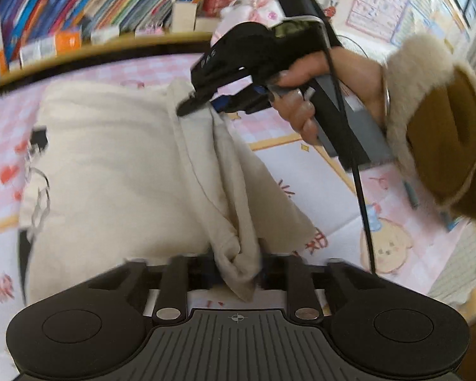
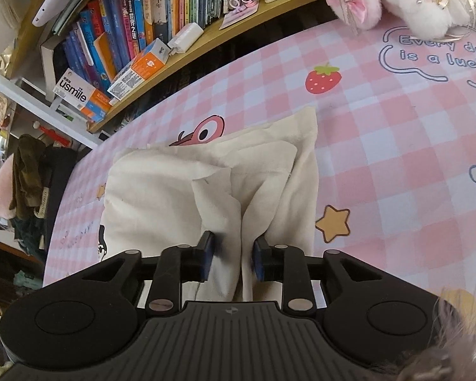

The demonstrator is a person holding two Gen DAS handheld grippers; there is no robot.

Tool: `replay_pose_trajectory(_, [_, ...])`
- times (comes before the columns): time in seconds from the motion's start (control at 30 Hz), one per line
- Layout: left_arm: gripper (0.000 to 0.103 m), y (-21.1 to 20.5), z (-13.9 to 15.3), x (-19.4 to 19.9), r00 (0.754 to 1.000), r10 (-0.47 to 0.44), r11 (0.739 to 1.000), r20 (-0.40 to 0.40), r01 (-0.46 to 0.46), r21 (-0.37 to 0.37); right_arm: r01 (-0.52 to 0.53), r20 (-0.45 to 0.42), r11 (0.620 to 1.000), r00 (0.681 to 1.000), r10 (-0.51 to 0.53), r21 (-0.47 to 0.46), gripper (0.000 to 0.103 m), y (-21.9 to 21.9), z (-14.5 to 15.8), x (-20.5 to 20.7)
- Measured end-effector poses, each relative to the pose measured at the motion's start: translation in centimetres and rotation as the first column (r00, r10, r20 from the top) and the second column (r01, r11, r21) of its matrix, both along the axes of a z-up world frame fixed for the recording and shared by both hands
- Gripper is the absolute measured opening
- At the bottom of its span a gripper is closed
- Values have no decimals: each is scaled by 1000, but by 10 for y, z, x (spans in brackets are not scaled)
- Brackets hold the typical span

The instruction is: Fold clothes

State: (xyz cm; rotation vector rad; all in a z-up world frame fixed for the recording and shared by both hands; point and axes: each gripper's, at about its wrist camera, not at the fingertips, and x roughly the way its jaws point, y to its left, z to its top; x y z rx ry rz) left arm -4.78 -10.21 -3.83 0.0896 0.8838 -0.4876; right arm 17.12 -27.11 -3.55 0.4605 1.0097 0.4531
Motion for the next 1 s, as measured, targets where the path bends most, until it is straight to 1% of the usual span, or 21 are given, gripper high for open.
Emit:
replay_pose_trajectory(0.03, [10,0,5,-1,1000,-1,1000,27,1,5,-1,0,1000,1000,1,5,8,0,0,1])
replay_pose_trajectory(0.1, [10,2,21,-3,996,6,1000,90,-6,-2,-9,15,1000,1000,9,20,8,0,5,4])
replay_pose_trajectory(0.17, [10,1,40,-5,987,4,1000,158,-5,5,-41,86,998,996,37,53,7,3,26,4])
replay_pose_trajectory(0.23, [11,-4,55,-4,978,-8,1000,211,4,18,-79,166,993,984,65,82,7,6,50,6])
replay_pose_trajectory(0.27, [12,-9,60,-2,974,-17,1000,225,13,22,-97,204,991,976,77,94,7,8,62,7])
replay_pose_trajectory(0.3, [14,-14,61,0,974,-30,999,226,25,25,-111,232,989,969,85,101,7,9,72,8])
replay_pose_trajectory(0.37, [26,-24,57,8,980,-49,999,195,45,25,-126,268,990,958,102,71,7,10,81,13])
replay_pose_trajectory(0.4, [29,-28,50,10,985,-68,998,159,65,23,-124,270,991,957,107,45,7,11,82,16])
replay_pose_trajectory(0.43, [37,-30,42,11,989,-92,996,114,90,23,-107,232,994,968,101,14,8,10,75,21])
replay_pose_trajectory(0.47, [40,-33,35,13,991,-117,993,69,116,21,-84,165,996,983,85,-18,12,8,62,28])
replay_pose_trajectory(0.5, [41,-34,27,13,990,-137,990,27,137,19,-66,100,997,993,70,-48,23,6,49,33])
replay_pose_trajectory(0.53, [44,-31,22,12,989,-148,989,-6,148,15,-54,50,996,997,58,-76,39,2,36,34])
replay_pose_trajectory(0.57, [46,-27,18,11,989,-147,989,-29,147,11,-43,16,994,999,45,-105,48,-3,24,31])
replay_pose_trajectory(0.6, [47,-20,17,10,990,-132,991,-42,132,2,-33,-9,992,999,32,-124,48,-8,13,27])
replay_pose_trajectory(0.67, [50,0,18,11,996,-72,997,-57,71,-22,-18,-36,995,999,14,-97,48,-23,2,13])
replay_pose_trajectory(0.73, [50,26,23,14,998,34,999,-62,-36,-34,-13,-38,999,999,11,-50,48,-36,-1,-4])
replay_pose_trajectory(0.77, [50,40,25,15,994,92,995,-63,-94,-29,-12,-28,999,1000,11,-40,48,-42,1,-16])
replay_pose_trajectory(0.87, [50,80,31,15,969,240,971,-60,-240,10,-20,-17,1000,1000,19,-15,48,-59,8,-55])
replay_pose_trajectory(0.93, [50,100,30,13,952,298,955,-71,-297,26,-31,-25,999,999,31,6,48,-65,14,-84])
replay_pose_trajectory(1.0, [50,113,27,11,939,334,943,-83,-332,34,-55,-33,998,998,55,23,48,-68,20,-112])
